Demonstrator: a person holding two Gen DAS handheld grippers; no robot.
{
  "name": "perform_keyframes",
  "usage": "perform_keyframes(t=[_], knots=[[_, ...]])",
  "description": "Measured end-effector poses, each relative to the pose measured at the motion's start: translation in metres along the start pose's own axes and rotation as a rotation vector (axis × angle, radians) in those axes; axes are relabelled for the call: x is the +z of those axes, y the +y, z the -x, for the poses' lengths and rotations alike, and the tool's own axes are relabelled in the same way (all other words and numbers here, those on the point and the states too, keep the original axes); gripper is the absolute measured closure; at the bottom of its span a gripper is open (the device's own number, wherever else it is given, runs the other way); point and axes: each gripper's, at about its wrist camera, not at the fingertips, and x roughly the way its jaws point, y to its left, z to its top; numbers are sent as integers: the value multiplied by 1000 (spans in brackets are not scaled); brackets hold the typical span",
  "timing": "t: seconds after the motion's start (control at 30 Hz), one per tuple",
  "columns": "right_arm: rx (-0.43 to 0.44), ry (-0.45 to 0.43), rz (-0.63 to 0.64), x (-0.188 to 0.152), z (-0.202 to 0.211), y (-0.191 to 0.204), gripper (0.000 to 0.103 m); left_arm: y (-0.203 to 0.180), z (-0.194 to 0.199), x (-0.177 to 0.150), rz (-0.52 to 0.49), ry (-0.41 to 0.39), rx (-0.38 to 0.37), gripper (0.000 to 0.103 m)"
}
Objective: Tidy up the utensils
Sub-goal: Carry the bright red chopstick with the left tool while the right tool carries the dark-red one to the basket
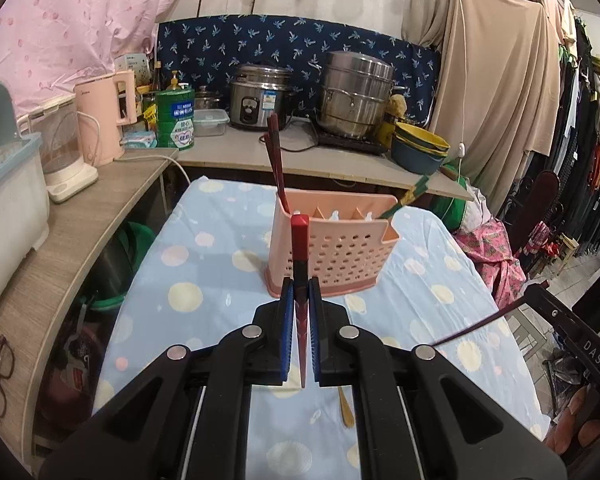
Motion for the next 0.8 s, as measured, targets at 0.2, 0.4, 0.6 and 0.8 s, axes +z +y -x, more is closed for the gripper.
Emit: perform_keyframes(t=[0.2, 0.4, 0.6, 0.8], knots=[[-13, -62, -23, 21, -1, -8, 95, 1, 0, 27, 7, -54, -1, 96], [-18, -121, -65, 48, -5, -20, 95, -3, 4, 59, 6, -126, -1, 96], [-7, -206, -105, 81, -7, -25, 95, -10, 11, 94, 13, -234, -3, 96], [2, -310, -134, 114, -13, -26, 95, -11, 5, 125, 27, -310, 9, 96]])
